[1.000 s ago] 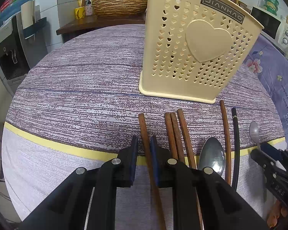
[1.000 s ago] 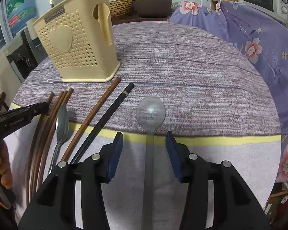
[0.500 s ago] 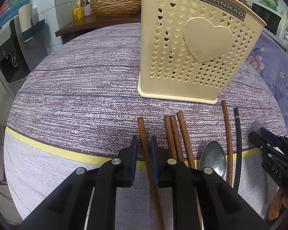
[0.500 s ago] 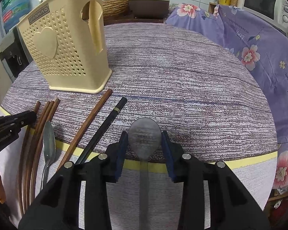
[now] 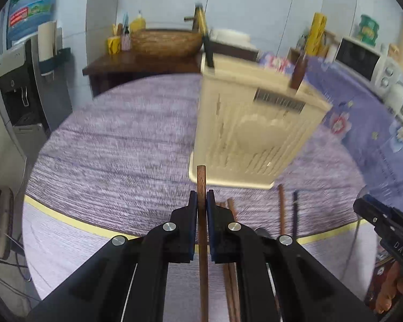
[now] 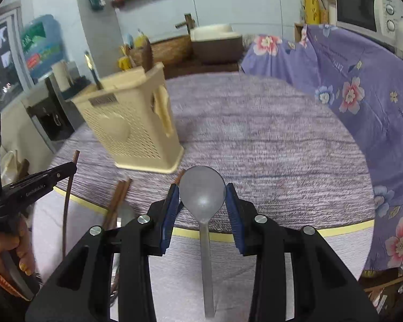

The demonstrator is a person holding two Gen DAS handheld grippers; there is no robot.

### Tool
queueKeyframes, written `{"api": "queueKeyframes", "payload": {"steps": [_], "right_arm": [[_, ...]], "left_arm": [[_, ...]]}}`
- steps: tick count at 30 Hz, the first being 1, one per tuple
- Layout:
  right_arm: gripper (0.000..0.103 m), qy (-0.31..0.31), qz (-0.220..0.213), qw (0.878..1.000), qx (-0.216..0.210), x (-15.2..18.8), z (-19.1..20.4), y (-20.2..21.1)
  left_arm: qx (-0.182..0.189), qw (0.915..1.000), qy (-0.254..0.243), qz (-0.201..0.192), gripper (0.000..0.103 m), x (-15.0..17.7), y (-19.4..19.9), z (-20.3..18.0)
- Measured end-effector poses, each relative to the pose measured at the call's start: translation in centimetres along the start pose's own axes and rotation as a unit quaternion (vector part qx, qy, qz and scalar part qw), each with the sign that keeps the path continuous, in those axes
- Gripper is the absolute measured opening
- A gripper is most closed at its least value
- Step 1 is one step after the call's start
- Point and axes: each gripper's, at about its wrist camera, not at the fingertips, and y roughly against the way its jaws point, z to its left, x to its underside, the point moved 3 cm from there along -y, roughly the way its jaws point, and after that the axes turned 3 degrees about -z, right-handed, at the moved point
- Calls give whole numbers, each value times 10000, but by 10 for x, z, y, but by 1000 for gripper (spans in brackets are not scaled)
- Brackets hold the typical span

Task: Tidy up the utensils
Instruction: 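Grasp a brown wooden chopstick with the left tool while the right grasps the grey spoon, then lift the chopstick and grey spoon upright and carry both over the holder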

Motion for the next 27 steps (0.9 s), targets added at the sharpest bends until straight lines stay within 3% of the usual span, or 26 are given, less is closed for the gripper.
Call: {"api": "queueKeyframes", "payload": {"steps": [2,3,8,10,17,19,22,27], "right_arm": [[36,-17,-120,9998,-187,-7,2,19],[19,-24,-152,9995,-271,-10,2,27],[6,208,-278,9992,-221,-14,9,42],[6,83,-188,9994,-267,-12,7,36],[8,217,5,9992,-327,-1,12,12],[15,278,160,9989,-342,3,15,-3],[36,465,314,9973,-472,10,22,-24],[38,768,587,9942,-470,18,33,-62]], "left_arm": [[77,9996,33,-256,8,-9,21,-1],[105,9992,39,-374,8,-13,31,-2],[151,9968,-61,-787,8,-23,69,-3],[91,9967,-74,-804,8,-24,69,-3],[134,9963,1,-853,8,-22,75,0],[151,9958,9,-901,8,-23,80,1],[167,9951,-19,-976,8,-24,87,1],[162,9945,-29,-1038,8,-26,93,1]]}}
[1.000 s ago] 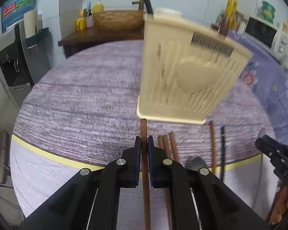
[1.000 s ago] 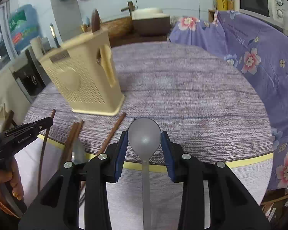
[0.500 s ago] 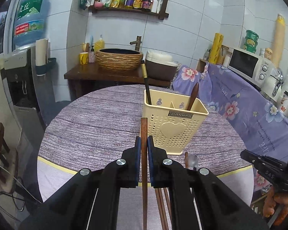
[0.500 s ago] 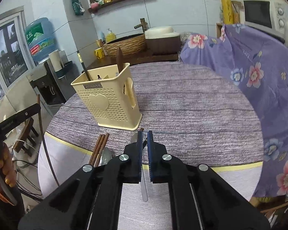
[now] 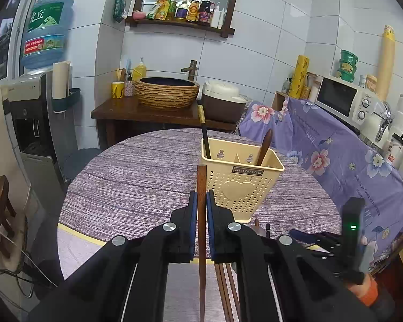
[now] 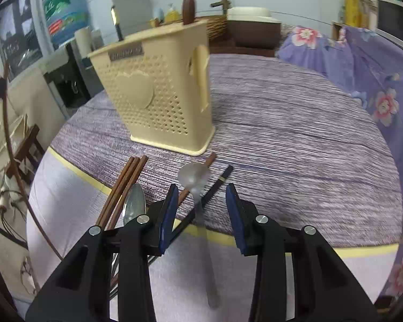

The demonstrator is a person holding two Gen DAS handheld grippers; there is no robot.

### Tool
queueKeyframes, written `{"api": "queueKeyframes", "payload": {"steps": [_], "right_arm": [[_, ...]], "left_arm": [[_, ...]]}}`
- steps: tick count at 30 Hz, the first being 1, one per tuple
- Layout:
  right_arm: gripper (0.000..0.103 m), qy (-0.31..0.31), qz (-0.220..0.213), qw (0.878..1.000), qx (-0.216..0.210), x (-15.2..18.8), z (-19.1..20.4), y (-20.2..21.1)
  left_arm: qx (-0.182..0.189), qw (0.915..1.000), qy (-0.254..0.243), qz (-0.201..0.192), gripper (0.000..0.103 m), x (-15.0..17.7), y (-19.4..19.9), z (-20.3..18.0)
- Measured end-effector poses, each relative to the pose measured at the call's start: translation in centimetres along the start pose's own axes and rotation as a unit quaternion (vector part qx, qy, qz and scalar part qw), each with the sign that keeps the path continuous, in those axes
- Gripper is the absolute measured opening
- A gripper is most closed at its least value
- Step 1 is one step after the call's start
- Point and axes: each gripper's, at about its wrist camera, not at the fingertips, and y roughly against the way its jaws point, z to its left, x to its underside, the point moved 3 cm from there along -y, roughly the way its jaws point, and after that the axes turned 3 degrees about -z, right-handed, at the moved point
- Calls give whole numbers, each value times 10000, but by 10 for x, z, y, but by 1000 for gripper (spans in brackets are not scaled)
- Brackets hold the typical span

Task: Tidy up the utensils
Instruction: 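Lift the chopstick and grey spoon upright and carry both over the holder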

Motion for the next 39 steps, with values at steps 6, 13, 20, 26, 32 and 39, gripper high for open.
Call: {"api": "queueKeyframes", "payload": {"steps": [6,13,20,26,32,39], "right_arm": [[38,629,280,9976,86,-11,17,-42],[38,733,723,9947,61,-10,18,-67],[37,752,833,9936,107,-13,19,-69],[37,429,415,9982,21,-25,18,-40],[37,207,-487,9981,-302,-35,16,46],[37,-54,-772,9964,-354,-27,-1,98]], "left_arm": [[6,10000,-3,-7,8,0,1,0],[16,10000,-26,16,8,1,1,0],[27,10000,-24,22,8,1,0,0],[27,10000,-32,19,8,1,-1,0],[15,10000,5,-10,8,2,0,1],[11,10000,77,-38,8,2,2,5]]}}
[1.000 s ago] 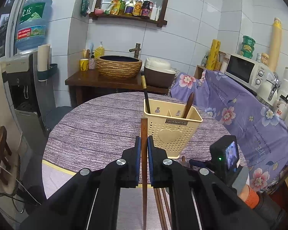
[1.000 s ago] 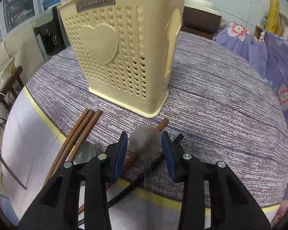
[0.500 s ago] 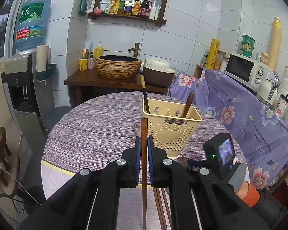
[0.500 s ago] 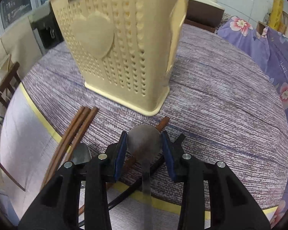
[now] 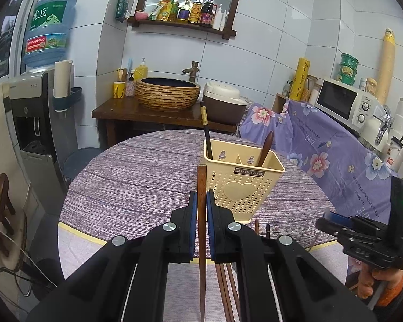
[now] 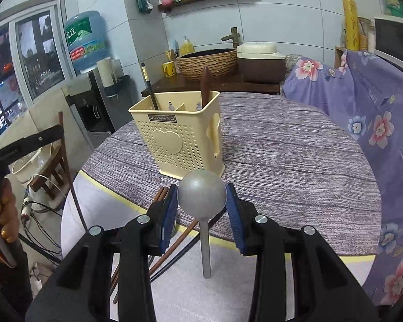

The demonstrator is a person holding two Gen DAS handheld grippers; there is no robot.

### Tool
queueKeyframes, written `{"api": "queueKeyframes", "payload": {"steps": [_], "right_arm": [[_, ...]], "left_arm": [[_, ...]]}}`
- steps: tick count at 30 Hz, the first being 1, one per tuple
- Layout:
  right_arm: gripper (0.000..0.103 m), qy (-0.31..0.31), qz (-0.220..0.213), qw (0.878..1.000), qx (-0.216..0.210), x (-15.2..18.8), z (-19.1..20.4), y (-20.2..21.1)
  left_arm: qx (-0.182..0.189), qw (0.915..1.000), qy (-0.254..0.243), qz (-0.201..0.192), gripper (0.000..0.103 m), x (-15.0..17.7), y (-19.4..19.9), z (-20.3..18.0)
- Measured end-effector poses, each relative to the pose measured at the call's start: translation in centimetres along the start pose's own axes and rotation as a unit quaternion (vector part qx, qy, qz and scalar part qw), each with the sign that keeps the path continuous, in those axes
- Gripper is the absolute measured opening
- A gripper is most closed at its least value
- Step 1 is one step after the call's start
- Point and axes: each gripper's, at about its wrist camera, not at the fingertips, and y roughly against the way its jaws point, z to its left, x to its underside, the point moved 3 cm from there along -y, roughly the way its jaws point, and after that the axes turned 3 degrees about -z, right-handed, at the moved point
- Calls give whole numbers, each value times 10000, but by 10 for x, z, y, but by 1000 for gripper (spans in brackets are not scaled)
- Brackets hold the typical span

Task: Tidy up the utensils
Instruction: 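Lift the chopstick and grey spoon upright and carry both over the holder, then lower the chopstick and spoon into the holder and open both tools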

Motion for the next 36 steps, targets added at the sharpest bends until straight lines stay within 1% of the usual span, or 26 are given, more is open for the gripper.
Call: {"api": "queueKeyframes", "payload": {"steps": [2,10,13,20,22,24,26,28,32,33,36], "right_arm": [[37,20,-42,10000,19,1,1,7],[37,-44,-125,9999,-49,1,0,14],[37,-35,-165,9998,-74,-2,2,16],[37,56,-327,9992,-240,-26,11,21],[37,80,-392,9987,-315,-40,13,25],[37,81,-574,9975,-405,-63,17,33],[37,80,-796,9957,-460,-88,22,40],[37,124,-1034,9936,-428,-121,27,44],[37,122,-1355,9902,-302,-171,37,39],[37,103,-1409,9896,-272,-178,39,38],[37,118,-1591,9872,-37,-194,43,23]], "left_arm": [[5,10000,4,-9,8,0,1,0],[58,10000,-2,-4,8,-1,4,1],[139,9999,28,-50,8,-6,7,1],[335,9993,41,-152,8,-26,13,0],[432,9988,26,-216,8,-39,18,-2],[497,9982,-57,-346,8,-60,26,-6],[567,9970,-129,-517,8,-88,34,-13],[606,9957,-150,-690,8,-116,41,-21],[542,9929,-153,-1051,8,-166,44,-34],[488,9921,-153,-1142,8,-176,43,-37],[345,9903,-130,-1339,8,-192,32,-43]]}}
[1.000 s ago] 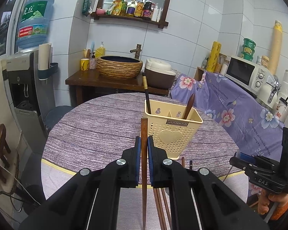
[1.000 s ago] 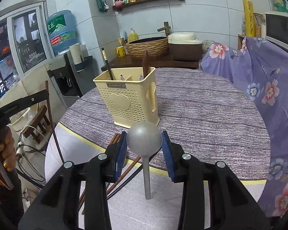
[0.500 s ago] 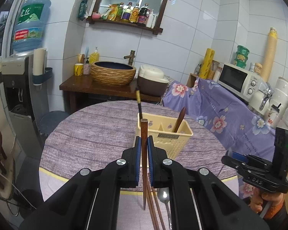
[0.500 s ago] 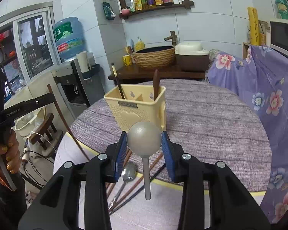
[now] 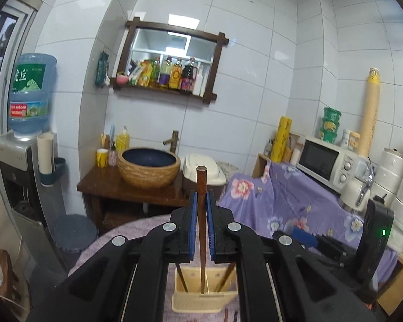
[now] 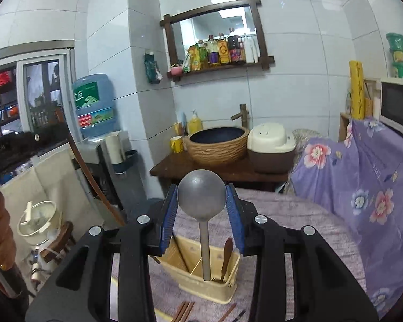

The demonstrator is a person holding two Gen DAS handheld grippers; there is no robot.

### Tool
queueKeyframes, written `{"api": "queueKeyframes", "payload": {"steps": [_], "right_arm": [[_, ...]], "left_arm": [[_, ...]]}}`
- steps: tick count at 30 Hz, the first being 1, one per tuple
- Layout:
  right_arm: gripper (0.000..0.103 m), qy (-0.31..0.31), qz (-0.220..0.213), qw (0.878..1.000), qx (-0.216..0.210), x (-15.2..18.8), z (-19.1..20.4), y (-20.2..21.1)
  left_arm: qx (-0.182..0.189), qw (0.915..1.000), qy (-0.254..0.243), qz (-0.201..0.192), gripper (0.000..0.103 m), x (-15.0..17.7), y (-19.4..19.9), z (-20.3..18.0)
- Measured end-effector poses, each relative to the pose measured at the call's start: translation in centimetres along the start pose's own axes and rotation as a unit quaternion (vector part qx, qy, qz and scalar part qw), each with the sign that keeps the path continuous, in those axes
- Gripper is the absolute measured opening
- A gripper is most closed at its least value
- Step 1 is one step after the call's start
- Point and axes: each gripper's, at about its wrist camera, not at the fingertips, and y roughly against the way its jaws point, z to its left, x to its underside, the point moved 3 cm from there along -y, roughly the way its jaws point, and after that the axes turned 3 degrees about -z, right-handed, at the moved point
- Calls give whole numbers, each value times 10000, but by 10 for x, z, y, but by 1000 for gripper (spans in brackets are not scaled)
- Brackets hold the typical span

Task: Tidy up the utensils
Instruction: 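Lower the chopstick and spoon into the holder and open both tools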

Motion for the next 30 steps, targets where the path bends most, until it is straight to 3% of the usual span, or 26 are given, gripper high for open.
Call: {"api": "queueKeyframes", "payload": {"steps": [3,7,16,22,30], "right_arm": [[37,-55,33,9999,149,13,-4,-20],[37,-122,269,9991,306,48,-11,-45],[37,-33,442,9976,526,110,-18,-61],[37,74,592,9961,654,134,-18,-66],[38,177,524,9958,725,142,-16,-66]], "left_arm": [[-216,9998,-29,6,8,11,-24,0],[-363,9991,11,235,8,50,-52,7],[-488,9960,-11,752,8,122,-75,26],[-497,9935,23,1022,8,143,-83,33],[-502,9939,-41,984,8,144,-81,32]]}}
